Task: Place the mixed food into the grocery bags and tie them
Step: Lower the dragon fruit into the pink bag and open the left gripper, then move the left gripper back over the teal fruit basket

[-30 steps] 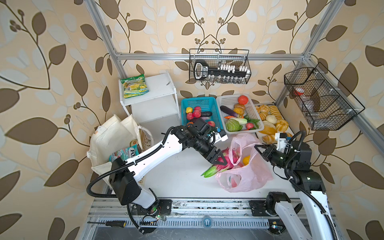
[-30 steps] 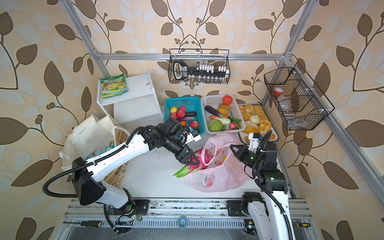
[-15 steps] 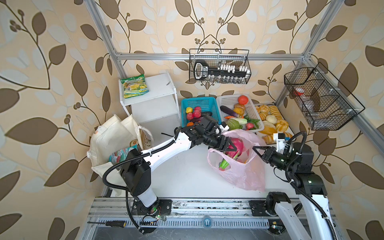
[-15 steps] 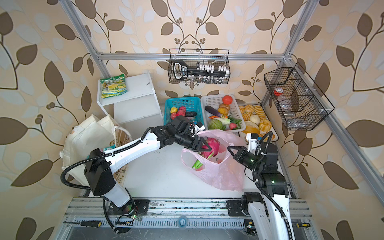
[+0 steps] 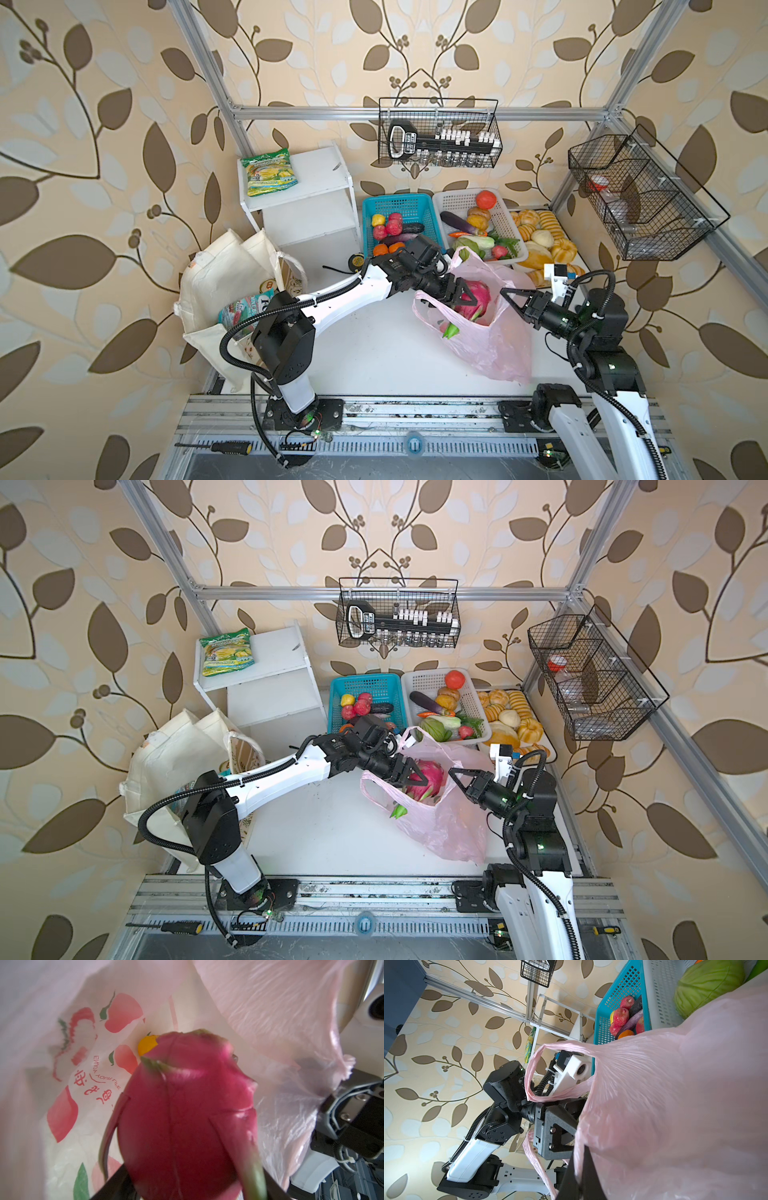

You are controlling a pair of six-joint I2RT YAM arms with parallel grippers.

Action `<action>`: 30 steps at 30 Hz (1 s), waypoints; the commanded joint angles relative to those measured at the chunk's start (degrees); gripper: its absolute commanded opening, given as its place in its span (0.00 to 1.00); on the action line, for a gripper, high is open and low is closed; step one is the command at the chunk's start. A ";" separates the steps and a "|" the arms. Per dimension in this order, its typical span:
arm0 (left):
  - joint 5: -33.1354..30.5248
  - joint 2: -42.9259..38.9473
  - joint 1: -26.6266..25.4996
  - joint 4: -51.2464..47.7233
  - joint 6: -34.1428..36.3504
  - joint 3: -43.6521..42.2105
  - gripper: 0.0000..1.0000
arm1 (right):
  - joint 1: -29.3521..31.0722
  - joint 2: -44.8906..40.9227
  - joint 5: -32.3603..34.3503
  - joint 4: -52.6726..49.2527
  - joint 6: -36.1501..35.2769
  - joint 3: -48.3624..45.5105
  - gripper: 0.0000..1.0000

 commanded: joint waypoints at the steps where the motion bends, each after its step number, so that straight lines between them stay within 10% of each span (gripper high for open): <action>1: 2.34 -0.81 -0.89 1.76 3.38 2.94 0.75 | -1.12 -1.26 -0.66 -0.51 0.49 -0.56 0.00; 11: -4.90 -4.46 -0.92 -1.50 9.73 2.58 0.99 | -8.95 -2.58 -3.79 -0.86 2.30 -2.50 0.00; 30: -20.85 -31.33 -0.44 -6.68 30.17 -10.00 0.95 | -13.68 -0.32 10.95 -16.11 -7.46 -0.34 0.00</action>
